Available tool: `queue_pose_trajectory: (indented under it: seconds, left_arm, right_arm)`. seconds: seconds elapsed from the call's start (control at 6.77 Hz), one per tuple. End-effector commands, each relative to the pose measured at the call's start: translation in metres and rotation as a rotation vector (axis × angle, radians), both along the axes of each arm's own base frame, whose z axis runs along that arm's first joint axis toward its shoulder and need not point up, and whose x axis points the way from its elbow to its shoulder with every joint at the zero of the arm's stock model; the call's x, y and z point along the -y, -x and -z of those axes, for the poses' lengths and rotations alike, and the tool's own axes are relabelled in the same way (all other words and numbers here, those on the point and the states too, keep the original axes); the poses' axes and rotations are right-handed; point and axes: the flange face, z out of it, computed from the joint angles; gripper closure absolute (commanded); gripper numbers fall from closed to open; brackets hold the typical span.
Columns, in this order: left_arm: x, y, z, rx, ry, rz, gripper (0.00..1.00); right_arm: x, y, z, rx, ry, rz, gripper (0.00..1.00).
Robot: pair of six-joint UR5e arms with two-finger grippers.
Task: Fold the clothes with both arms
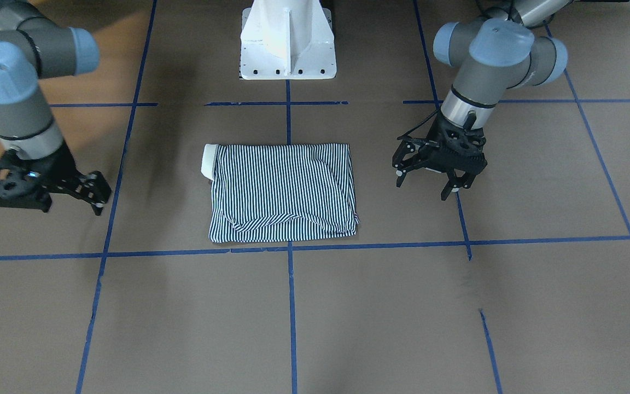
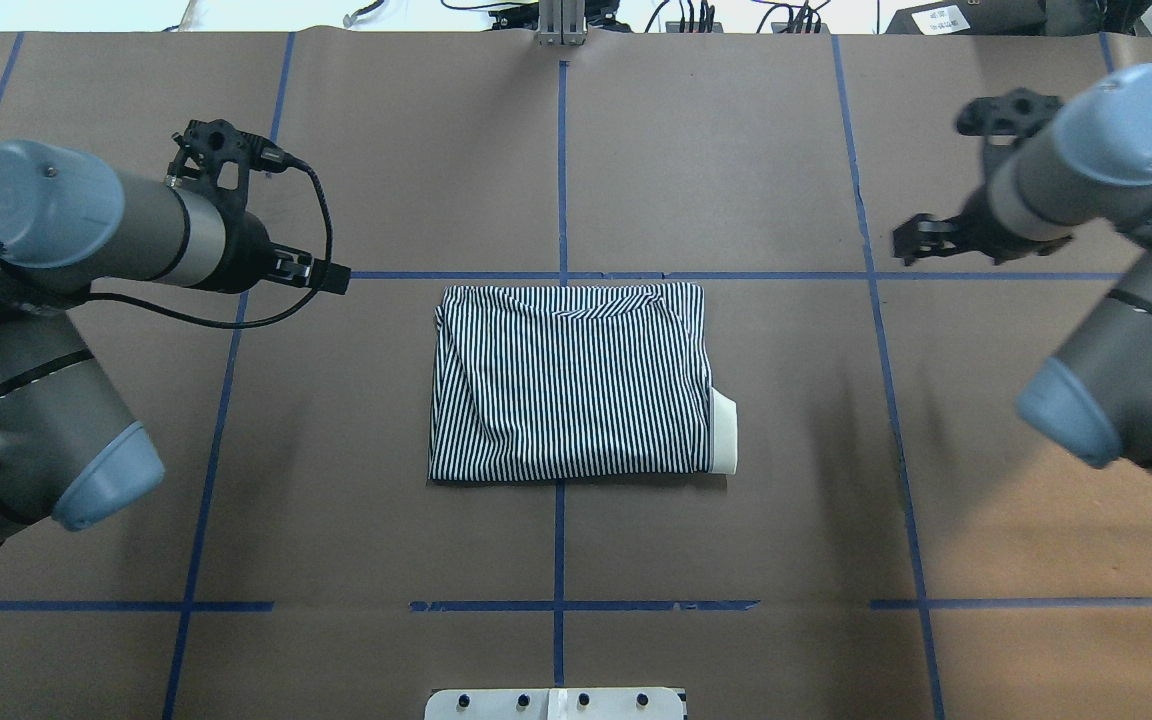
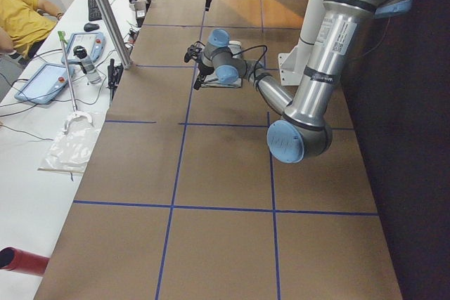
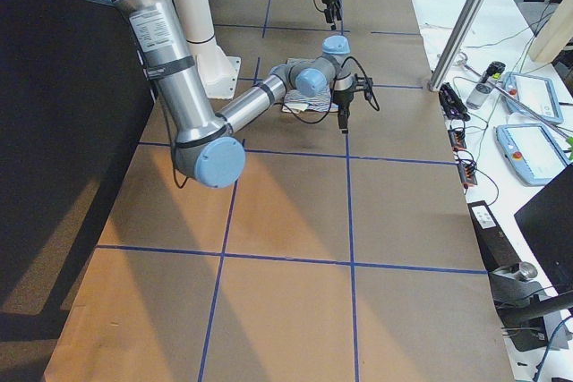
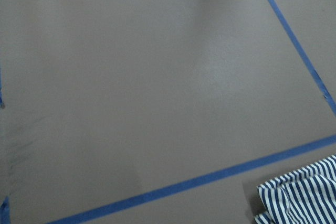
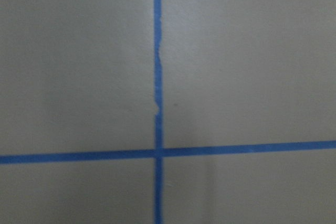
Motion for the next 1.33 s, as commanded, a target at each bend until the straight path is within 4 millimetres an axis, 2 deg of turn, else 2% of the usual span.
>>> queue_pose_trajectory:
  seconds: [0.0, 0.15, 0.3, 0.44, 0.59, 0.74, 0.89, 1.03, 1.18]
  left_arm:
    - [-0.021, 0.019, -0.009, 0.019, -0.026, -0.038, 0.0]
    - [-0.021, 0.018, -0.009, 0.017, -0.027, -0.041, 0.0]
    - [-0.02, 0.019, -0.01, 0.012, -0.02, -0.032, 0.0]
    - [-0.019, 0.017, -0.016, 0.023, -0.013, -0.026, 0.0]
    - [-0.014, 0.012, -0.048, 0.073, 0.03, -0.027, 0.0]
    - [-0.016, 0.018, -0.103, 0.128, 0.081, -0.023, 0.0]
    - [0.012, 0.072, -0.103, 0.088, 0.114, 0.02, 0.0]
    - [0.015, 0.115, -0.117, 0.027, 0.193, -0.144, 0.0]
    - [0.006, 0.211, -0.187, 0.081, 0.155, -0.182, 0.0]
  right_arm:
    - [-0.047, -0.155, -0.092, -0.049, -0.044, 0.198, 0.0]
    - [-0.064, -0.214, -0.14, -0.036, -0.055, 0.279, 0.0]
    - [-0.09, -0.254, -0.192, -0.026, -0.046, 0.347, 0.0]
    - [-0.122, -0.273, -0.233, -0.022, 0.019, 0.354, 0.0]
    - [-0.13, -0.283, -0.25, -0.03, 0.05, 0.339, 0.0]
    - [-0.139, -0.293, -0.282, -0.005, 0.11, 0.304, 0.0]
    - [-0.142, -0.291, -0.293, 0.04, 0.134, 0.301, 0.0]
    - [-0.142, -0.289, -0.294, 0.061, 0.134, 0.301, 0.0]
    - [-0.141, -0.289, -0.294, 0.061, 0.133, 0.301, 0.0]
